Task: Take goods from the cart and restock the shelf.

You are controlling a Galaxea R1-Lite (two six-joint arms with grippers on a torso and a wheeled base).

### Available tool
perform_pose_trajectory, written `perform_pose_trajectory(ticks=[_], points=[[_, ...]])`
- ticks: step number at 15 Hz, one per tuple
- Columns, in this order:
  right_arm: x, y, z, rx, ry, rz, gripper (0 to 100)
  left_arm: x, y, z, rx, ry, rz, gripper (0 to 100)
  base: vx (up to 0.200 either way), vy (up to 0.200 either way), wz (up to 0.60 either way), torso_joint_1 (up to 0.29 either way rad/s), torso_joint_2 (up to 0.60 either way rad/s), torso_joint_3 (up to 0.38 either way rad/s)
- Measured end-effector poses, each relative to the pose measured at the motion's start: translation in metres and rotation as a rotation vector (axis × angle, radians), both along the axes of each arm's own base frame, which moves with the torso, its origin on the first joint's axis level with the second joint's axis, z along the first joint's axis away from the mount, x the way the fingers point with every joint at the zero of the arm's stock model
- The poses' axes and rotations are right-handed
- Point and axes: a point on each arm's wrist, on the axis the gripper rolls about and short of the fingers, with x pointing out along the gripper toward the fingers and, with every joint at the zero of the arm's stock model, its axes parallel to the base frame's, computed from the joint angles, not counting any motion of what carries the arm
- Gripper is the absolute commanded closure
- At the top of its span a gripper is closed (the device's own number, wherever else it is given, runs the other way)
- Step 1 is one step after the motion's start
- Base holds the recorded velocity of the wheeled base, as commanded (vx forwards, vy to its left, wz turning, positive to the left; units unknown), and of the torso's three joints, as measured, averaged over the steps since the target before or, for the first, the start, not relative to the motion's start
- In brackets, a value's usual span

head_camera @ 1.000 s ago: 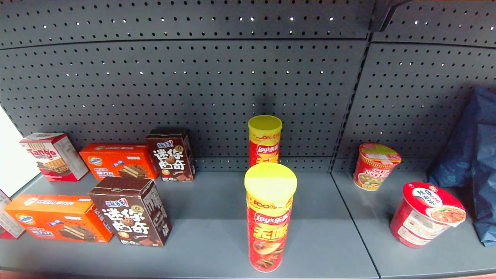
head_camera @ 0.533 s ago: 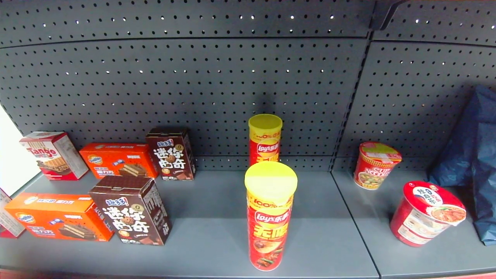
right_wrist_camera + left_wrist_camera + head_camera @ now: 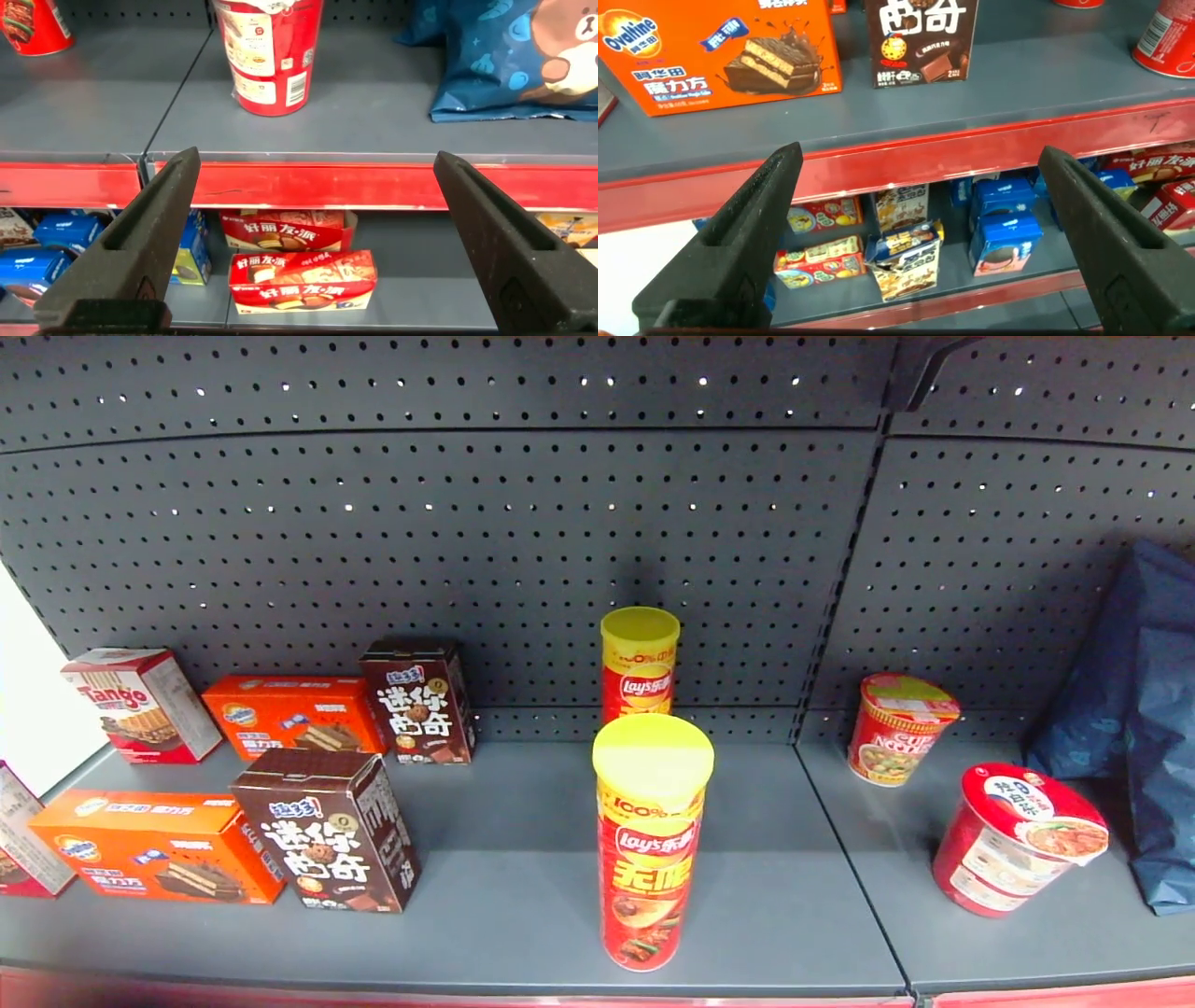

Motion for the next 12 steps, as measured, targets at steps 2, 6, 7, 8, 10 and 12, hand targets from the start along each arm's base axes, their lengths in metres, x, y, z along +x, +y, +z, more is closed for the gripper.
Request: perform_pose_trajectory(ticks=[2, 6, 7, 8, 10, 12], points=[[0.0000, 0.0000, 0.0000, 0.000, 0.000, 0.000, 0, 0.0000, 0.0000, 0.0000, -0.002, 0.000, 0.001, 0, 0.000, 0.000, 0.00, 0.000, 0.00, 0.000], [0.0000, 0.0000, 0.0000, 0.000, 0.000, 0.000, 0, 0.0000, 0.0000, 0.0000, -0.002, 0.000, 0.002, 0, 0.000, 0.000, 0.00, 0.000, 0.00, 0.000], [0.0000, 0.0000, 0.0000, 0.000, 0.000, 0.000, 0, 0.0000, 0.0000, 0.0000, -0.002, 0.000, 0.001, 0, 0.000, 0.000, 0.00, 0.000, 0.00, 0.000], [0.0000, 0.0000, 0.0000, 0.000, 0.000, 0.000, 0, 0.0000, 0.0000, 0.0001, -0.002, 0.000, 0.001, 0, 0.000, 0.000, 0.00, 0.000, 0.00, 0.000], [0.0000, 0.0000, 0.0000, 0.000, 0.000, 0.000, 0, 0.0001, -0.0003, 0.0003, -0.002, 0.001, 0.022, 0, 0.000, 0.000, 0.00, 0.000, 0.00, 0.000], [0.0000, 0.0000, 0.0000, 0.000, 0.000, 0.000, 0, -0.0001, -0.0017, 0.0003, -0.002, -0.002, 0.113, 0, 0.000, 0.000, 0.00, 0.000, 0.00, 0.000]])
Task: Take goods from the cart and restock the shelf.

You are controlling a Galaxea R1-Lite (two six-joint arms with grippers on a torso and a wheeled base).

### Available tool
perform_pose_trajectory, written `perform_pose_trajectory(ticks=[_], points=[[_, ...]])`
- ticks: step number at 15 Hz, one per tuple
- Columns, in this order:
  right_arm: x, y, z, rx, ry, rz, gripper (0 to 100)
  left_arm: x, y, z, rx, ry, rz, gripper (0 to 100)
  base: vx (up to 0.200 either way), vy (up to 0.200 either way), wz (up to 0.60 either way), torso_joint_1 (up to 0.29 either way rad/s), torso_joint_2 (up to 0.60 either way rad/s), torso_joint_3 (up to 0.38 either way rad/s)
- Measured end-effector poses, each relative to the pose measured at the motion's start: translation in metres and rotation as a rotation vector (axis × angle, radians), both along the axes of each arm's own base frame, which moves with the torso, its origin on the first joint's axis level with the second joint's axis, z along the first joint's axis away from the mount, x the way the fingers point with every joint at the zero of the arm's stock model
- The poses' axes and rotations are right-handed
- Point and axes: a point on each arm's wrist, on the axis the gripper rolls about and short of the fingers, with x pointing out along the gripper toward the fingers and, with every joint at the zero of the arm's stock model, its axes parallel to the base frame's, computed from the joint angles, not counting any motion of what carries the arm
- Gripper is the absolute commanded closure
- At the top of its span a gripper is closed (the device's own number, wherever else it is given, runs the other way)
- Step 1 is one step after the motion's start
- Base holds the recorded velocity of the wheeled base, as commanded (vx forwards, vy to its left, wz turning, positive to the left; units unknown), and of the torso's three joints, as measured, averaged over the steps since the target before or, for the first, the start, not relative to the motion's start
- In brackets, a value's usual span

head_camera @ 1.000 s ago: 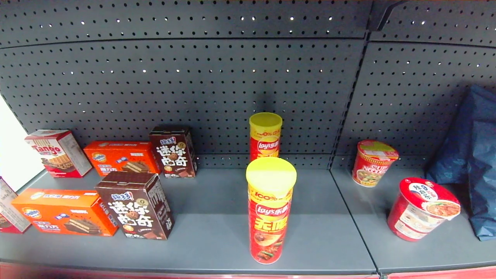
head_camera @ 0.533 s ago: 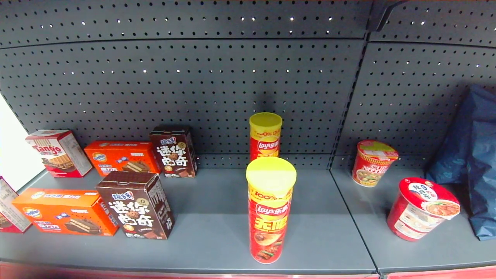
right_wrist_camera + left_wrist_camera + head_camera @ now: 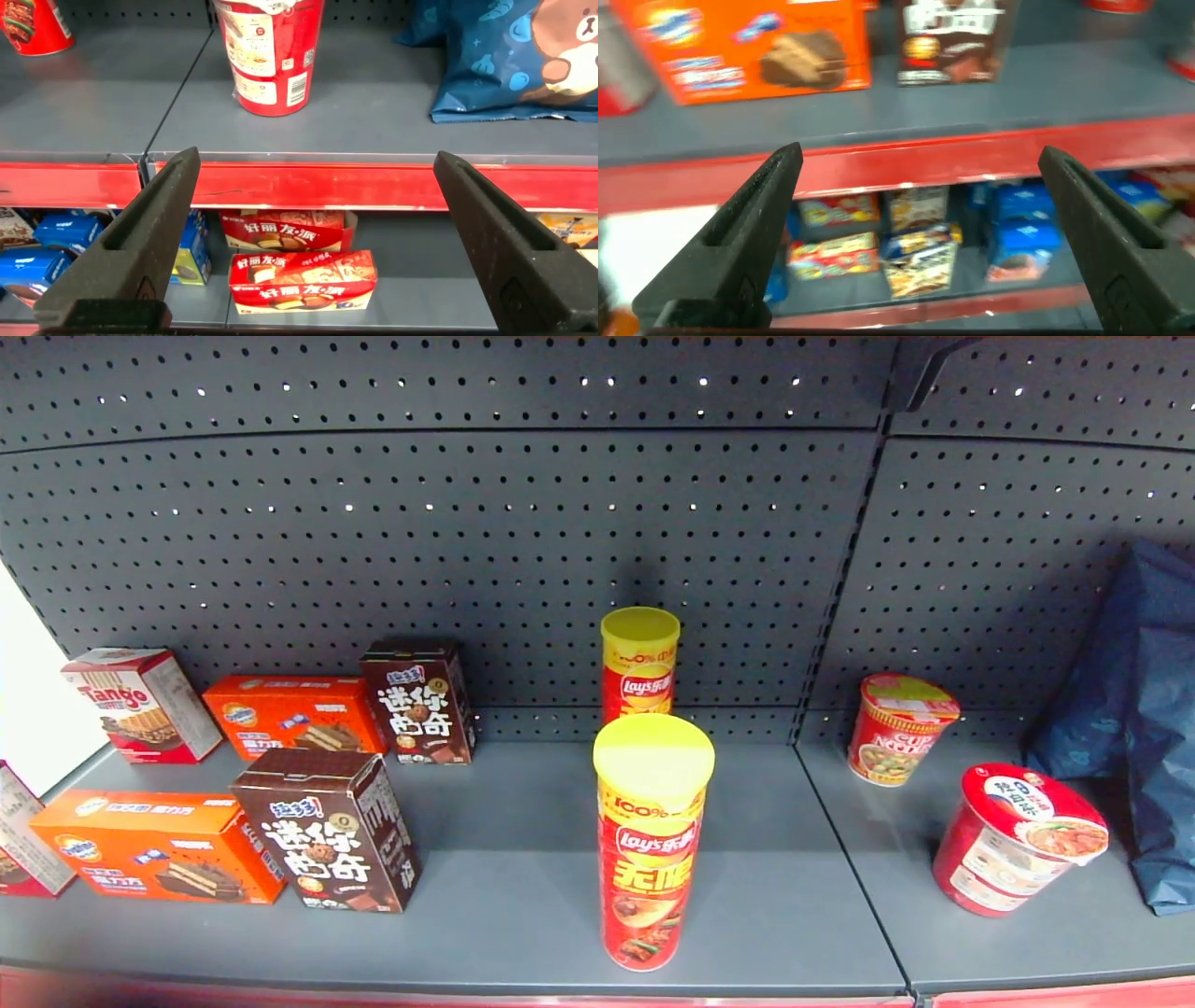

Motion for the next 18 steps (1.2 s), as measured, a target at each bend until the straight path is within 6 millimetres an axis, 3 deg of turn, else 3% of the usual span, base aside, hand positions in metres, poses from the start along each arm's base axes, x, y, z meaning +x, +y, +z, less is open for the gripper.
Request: perform_pose_trajectory(ticks=[18], points=[[0.0000, 0.0000, 0.0000, 0.002, 0.000, 0.001, 0, -0.0064, -0.0002, -0.0016, -0.003, -0.084, 0.015, 0, 0.000, 0.000, 0.00, 0.000, 0.00, 0.000]])
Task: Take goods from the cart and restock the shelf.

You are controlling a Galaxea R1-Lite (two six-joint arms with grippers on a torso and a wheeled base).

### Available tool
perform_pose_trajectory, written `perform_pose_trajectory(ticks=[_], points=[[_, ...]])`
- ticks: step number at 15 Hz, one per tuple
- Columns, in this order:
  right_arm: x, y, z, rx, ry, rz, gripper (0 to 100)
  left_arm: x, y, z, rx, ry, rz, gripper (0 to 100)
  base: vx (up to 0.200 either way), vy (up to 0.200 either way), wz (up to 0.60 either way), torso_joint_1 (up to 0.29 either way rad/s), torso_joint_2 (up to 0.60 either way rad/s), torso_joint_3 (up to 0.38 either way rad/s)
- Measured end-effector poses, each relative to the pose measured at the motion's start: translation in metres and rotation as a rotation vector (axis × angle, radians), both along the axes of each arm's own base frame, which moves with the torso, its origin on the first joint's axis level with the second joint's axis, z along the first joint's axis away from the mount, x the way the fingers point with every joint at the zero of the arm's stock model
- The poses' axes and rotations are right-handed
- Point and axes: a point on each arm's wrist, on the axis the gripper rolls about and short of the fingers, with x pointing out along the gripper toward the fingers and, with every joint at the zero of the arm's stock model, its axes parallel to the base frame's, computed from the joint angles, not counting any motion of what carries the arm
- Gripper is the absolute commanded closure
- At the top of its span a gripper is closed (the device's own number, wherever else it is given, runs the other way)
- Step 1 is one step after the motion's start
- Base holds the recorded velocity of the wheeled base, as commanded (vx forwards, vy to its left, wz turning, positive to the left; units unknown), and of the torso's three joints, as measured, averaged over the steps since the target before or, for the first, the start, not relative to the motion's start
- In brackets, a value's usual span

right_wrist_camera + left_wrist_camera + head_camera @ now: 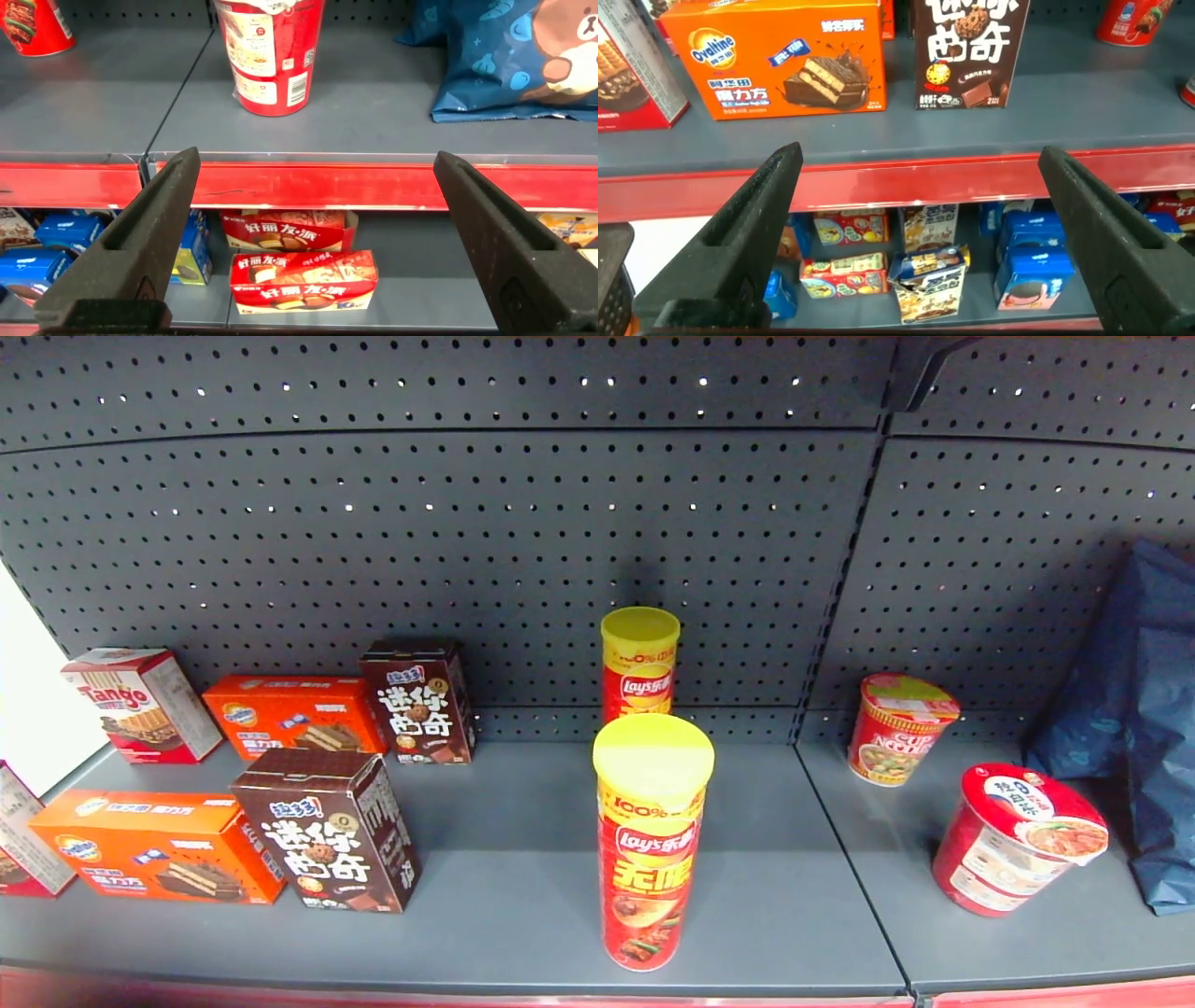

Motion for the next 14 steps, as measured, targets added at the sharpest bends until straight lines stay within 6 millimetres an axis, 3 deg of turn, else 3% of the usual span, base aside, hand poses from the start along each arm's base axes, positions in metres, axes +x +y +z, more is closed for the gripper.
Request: perform_pose_trajectory(ticks=[14], points=[[0.0000, 0.0000, 0.0000, -0.001, 0.000, 0.001, 0, -0.0001, -0.0001, 0.0001, 0.002, 0.000, -0.003, 0, 0.000, 0.000, 0.00, 0.000, 0.00, 0.000]])
